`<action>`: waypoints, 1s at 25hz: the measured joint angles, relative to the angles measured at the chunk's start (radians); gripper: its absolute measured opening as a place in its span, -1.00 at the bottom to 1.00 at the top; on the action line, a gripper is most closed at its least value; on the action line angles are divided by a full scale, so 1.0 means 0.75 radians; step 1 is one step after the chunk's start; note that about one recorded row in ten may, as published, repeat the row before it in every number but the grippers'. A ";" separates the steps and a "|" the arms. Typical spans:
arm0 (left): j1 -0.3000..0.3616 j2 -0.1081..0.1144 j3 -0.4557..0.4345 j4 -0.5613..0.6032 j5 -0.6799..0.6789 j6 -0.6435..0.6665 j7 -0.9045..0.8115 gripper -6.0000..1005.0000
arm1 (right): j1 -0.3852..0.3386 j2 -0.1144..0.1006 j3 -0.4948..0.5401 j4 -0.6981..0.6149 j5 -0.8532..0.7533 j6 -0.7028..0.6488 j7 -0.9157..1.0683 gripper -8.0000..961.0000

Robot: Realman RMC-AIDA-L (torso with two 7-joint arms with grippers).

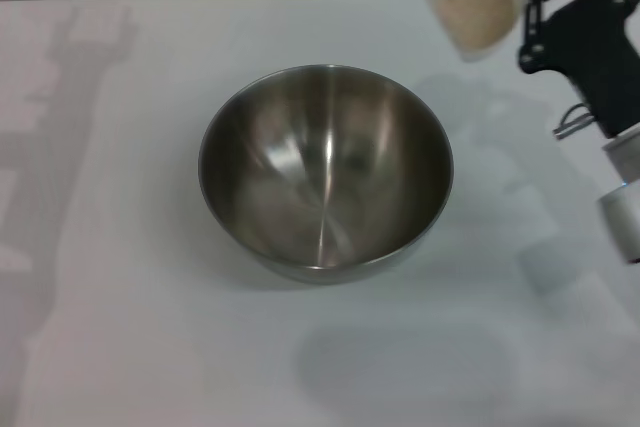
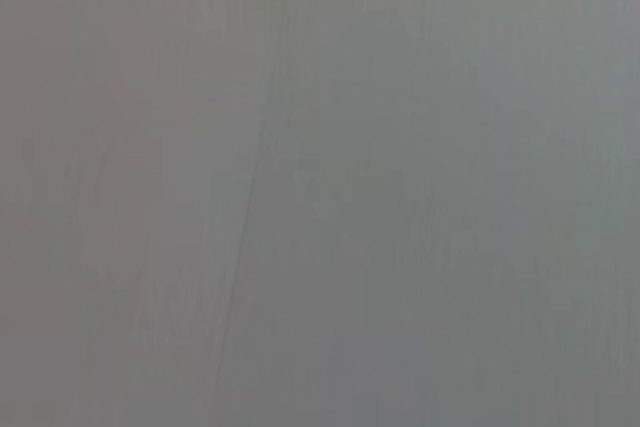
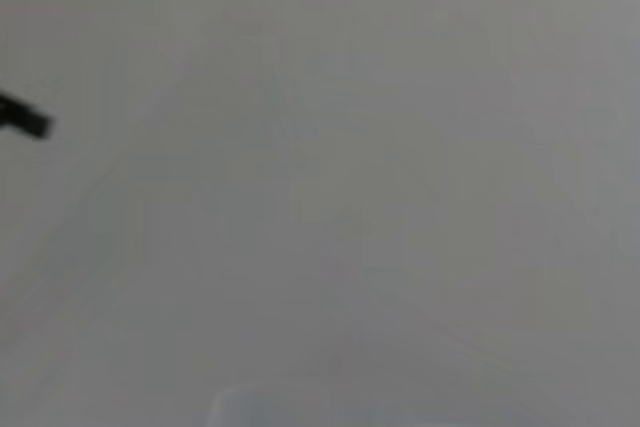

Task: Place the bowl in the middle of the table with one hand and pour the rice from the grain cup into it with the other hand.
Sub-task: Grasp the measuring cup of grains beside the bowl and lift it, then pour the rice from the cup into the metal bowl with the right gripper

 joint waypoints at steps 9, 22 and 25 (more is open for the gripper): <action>-0.008 0.000 0.000 -0.007 0.000 0.000 0.002 0.45 | 0.010 0.004 -0.006 0.103 -0.052 0.060 -0.780 -0.98; -0.008 0.000 0.000 -0.014 0.000 -0.002 0.007 0.45 | 0.052 0.004 -0.019 0.110 -0.275 0.117 -1.486 -0.98; -0.008 0.000 0.000 -0.014 0.000 -0.002 0.007 0.45 | 0.062 0.002 -0.019 0.097 -0.303 0.120 -1.528 -0.98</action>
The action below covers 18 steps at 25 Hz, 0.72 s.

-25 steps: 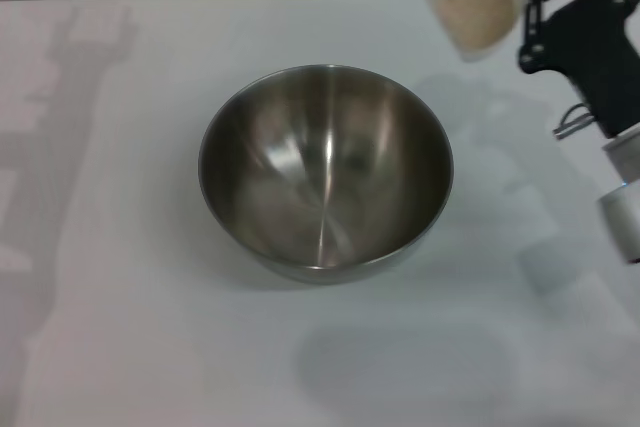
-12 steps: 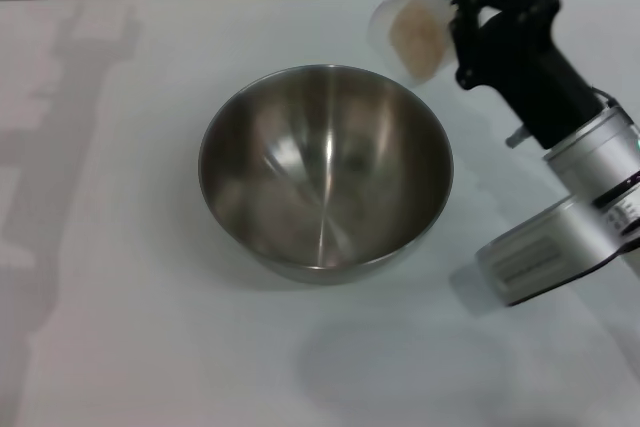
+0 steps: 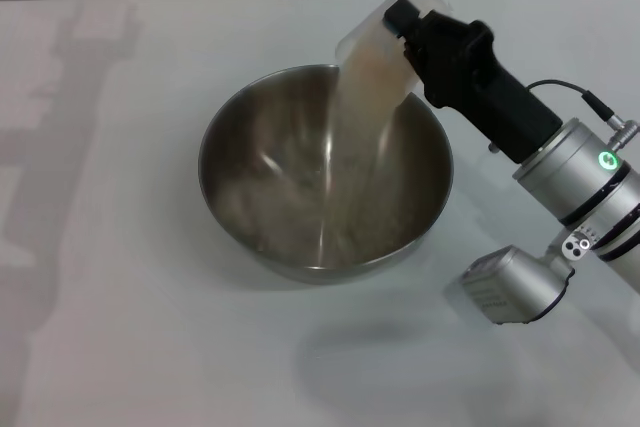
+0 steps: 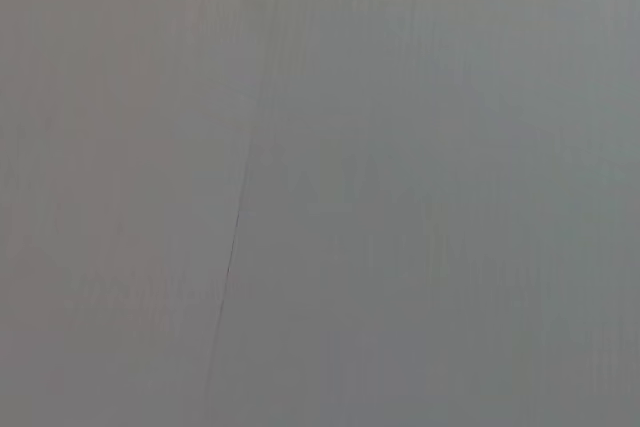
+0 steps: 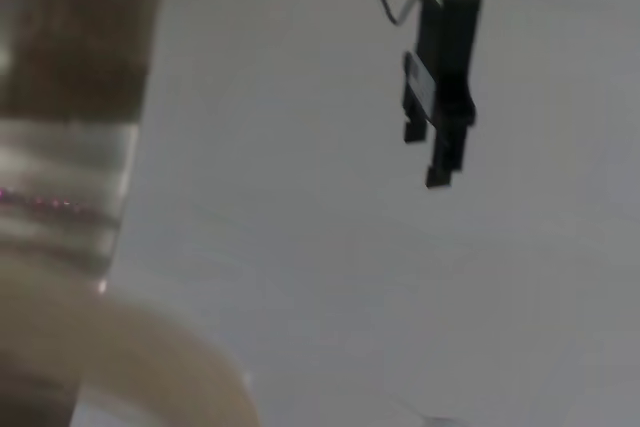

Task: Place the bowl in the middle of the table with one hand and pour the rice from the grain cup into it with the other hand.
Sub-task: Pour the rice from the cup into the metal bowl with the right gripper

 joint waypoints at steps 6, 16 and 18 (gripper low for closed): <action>-0.001 0.000 0.000 0.000 0.000 -0.002 0.002 0.45 | 0.027 -0.003 0.003 -0.042 -0.085 0.000 -0.115 -0.98; -0.008 0.000 -0.006 0.008 0.000 -0.004 -0.003 0.45 | 0.055 -0.006 0.001 -0.056 -0.161 -0.010 -0.396 -0.98; -0.008 0.000 -0.007 0.009 0.000 -0.004 -0.003 0.45 | 0.055 -0.006 0.000 -0.056 -0.171 -0.010 -0.451 -0.98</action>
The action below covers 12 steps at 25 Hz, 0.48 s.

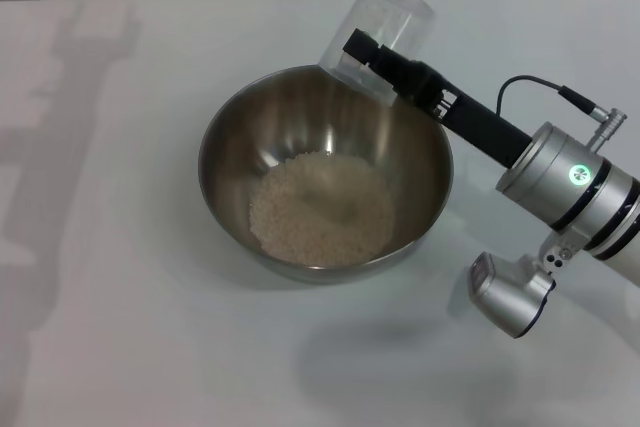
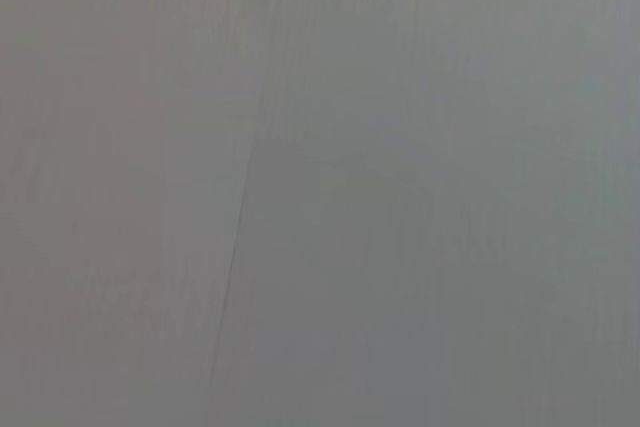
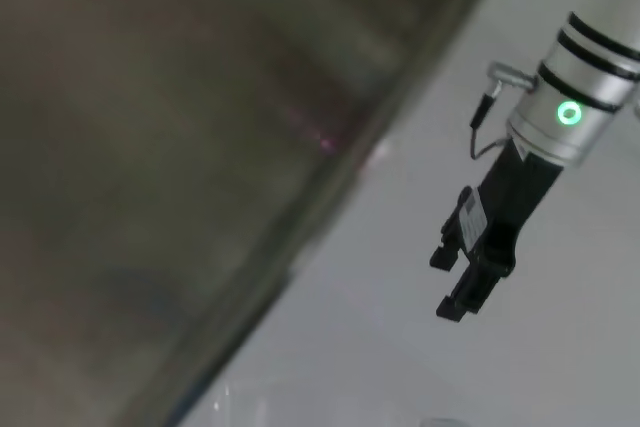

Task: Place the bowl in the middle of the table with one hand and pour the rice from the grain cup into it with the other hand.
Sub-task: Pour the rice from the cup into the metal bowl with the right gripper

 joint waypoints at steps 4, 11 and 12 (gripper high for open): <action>0.000 0.000 -0.003 0.003 0.000 0.000 0.000 0.45 | -0.005 0.000 -0.001 0.007 -0.008 0.000 -0.072 -0.98; 0.000 0.000 -0.003 0.004 0.000 0.000 -0.001 0.45 | -0.018 0.004 0.008 0.021 -0.009 -0.002 -0.060 -0.98; 0.000 0.000 -0.003 0.003 0.000 0.000 -0.001 0.45 | -0.021 0.004 0.011 0.023 -0.008 -0.005 -0.060 -0.98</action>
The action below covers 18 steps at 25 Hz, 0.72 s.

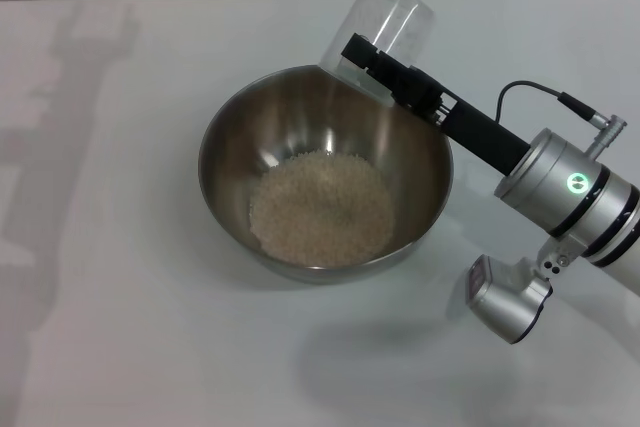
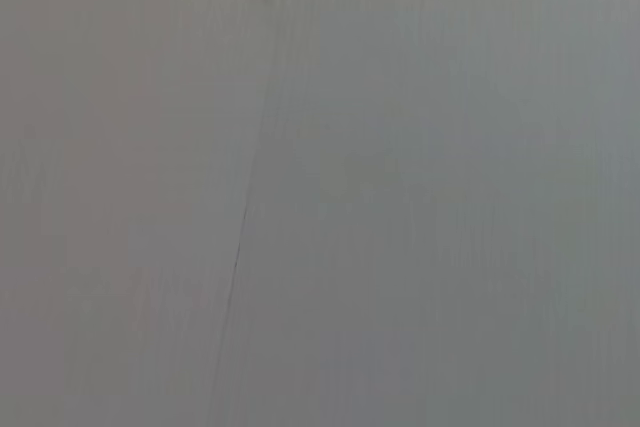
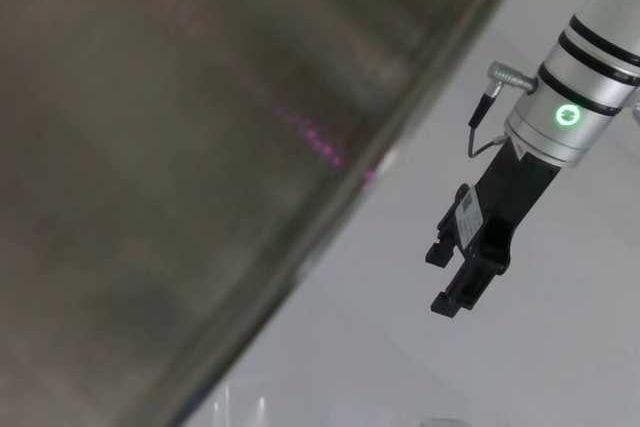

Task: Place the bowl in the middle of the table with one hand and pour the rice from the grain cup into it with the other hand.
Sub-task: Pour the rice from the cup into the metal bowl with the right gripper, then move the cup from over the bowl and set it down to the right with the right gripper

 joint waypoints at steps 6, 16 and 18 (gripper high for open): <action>-0.001 0.000 0.003 0.000 0.000 0.000 0.000 0.45 | -0.007 0.003 -0.013 0.001 -0.007 -0.002 -0.001 -0.98; 0.006 0.000 0.009 -0.011 0.000 0.000 -0.002 0.45 | -0.024 0.001 -0.002 0.008 -0.005 0.011 0.008 -0.98; 0.006 0.000 0.010 -0.012 0.000 0.000 -0.002 0.45 | -0.033 0.003 -0.023 0.006 -0.013 0.023 0.008 -0.98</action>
